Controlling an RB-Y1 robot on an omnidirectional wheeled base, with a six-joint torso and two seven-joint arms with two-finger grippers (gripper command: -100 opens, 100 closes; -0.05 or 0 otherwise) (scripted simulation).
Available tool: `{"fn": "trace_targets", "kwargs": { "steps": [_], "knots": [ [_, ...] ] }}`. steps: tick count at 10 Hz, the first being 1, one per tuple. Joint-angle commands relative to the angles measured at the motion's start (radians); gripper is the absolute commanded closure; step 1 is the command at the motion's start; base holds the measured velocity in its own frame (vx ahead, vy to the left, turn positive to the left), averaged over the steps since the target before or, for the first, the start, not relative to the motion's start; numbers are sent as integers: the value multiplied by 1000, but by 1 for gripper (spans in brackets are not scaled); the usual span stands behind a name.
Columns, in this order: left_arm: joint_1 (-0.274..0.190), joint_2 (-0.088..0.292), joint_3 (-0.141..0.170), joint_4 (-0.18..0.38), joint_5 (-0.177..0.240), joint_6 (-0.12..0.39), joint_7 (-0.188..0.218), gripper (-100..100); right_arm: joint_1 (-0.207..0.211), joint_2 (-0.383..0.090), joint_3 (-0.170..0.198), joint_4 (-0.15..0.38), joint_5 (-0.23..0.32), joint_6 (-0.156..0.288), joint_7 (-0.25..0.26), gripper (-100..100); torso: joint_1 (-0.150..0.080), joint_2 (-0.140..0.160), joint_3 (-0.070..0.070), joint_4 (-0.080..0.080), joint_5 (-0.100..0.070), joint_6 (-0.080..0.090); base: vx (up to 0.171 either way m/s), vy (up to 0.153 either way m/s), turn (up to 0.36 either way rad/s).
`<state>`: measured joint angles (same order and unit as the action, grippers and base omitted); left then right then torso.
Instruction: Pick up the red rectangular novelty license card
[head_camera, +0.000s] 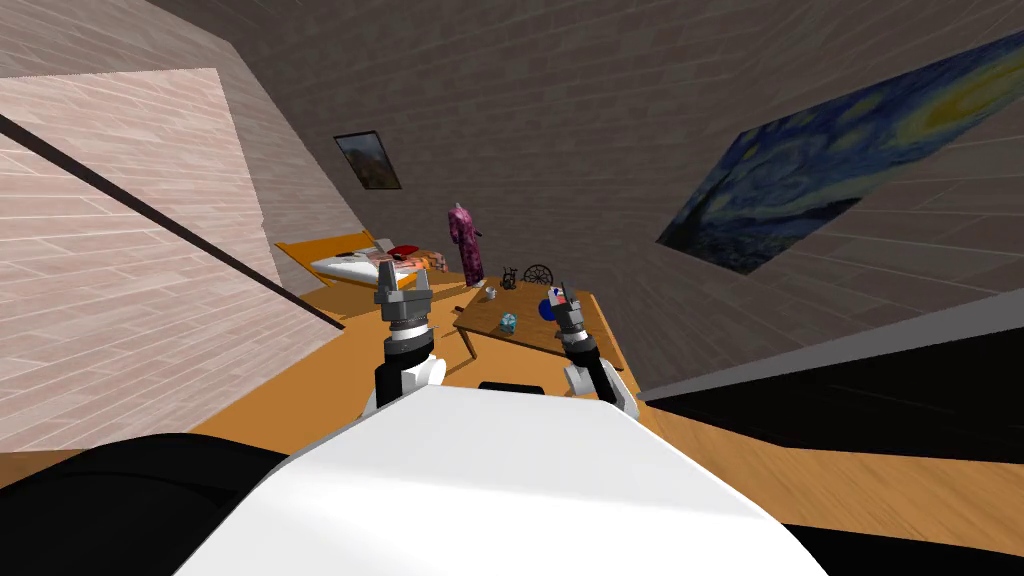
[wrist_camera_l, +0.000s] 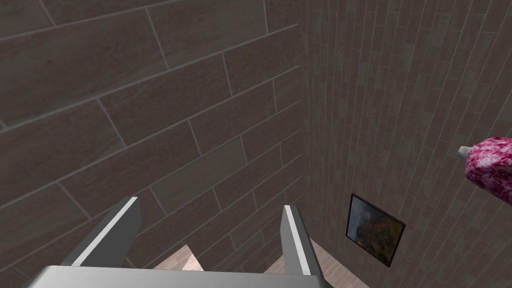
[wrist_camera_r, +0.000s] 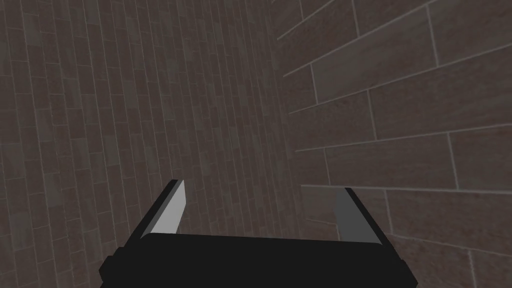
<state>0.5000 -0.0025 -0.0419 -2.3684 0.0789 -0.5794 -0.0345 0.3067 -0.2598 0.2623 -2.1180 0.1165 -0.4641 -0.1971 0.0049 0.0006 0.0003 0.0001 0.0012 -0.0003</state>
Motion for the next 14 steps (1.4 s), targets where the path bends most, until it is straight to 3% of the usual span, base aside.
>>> {"fn": "trace_targets", "kwargs": {
  "steps": [1,4,7,8,10,11,12,13,14],
  "knots": [
    [0,0,0,0,0,0,0,0,-48,-50,50,50,46,-31,-9,-100,0,0,0,0,0,0,-6,91,314],
    [0,0,0,0,0,0,0,0,-80,-86,108,91,78,-48,-16,-100,1,0,0,0,0,0,9,67,147],
    [0,0,0,0,0,0,0,0,-148,-159,192,165,148,-82,-28,-100,-1,-1,0,0,0,1,21,56,192],
    [0,0,0,0,0,0,0,0,-148,-159,200,168,148,-82,-28,-100,-1,-1,0,0,0,0,11,52,103],
    [0,0,0,0,0,0,0,0,-217,-223,274,234,220,-116,-38,-100,0,-1,0,0,0,0,28,76,284],
    [0,0,0,0,0,0,0,0,-219,-233,295,253,224,-116,-38,-100,1,-1,-1,0,0,0,28,64,99],
    [0,0,0,0,0,0,0,0,-255,-265,331,299,263,-133,-41,-100,0,-1,-1,0,0,1,31,66,189],
    [0,0,0,0,0,0,0,0,-255,-271,344,299,263,-133,-41,-100,0,-1,-1,0,0,1,24,45,109],
    [0,0,0,0,0,0,0,0,-290,-309,383,336,303,-149,-44,-100,-2,0,0,0,0,1,36,49,199]
  ]
}}
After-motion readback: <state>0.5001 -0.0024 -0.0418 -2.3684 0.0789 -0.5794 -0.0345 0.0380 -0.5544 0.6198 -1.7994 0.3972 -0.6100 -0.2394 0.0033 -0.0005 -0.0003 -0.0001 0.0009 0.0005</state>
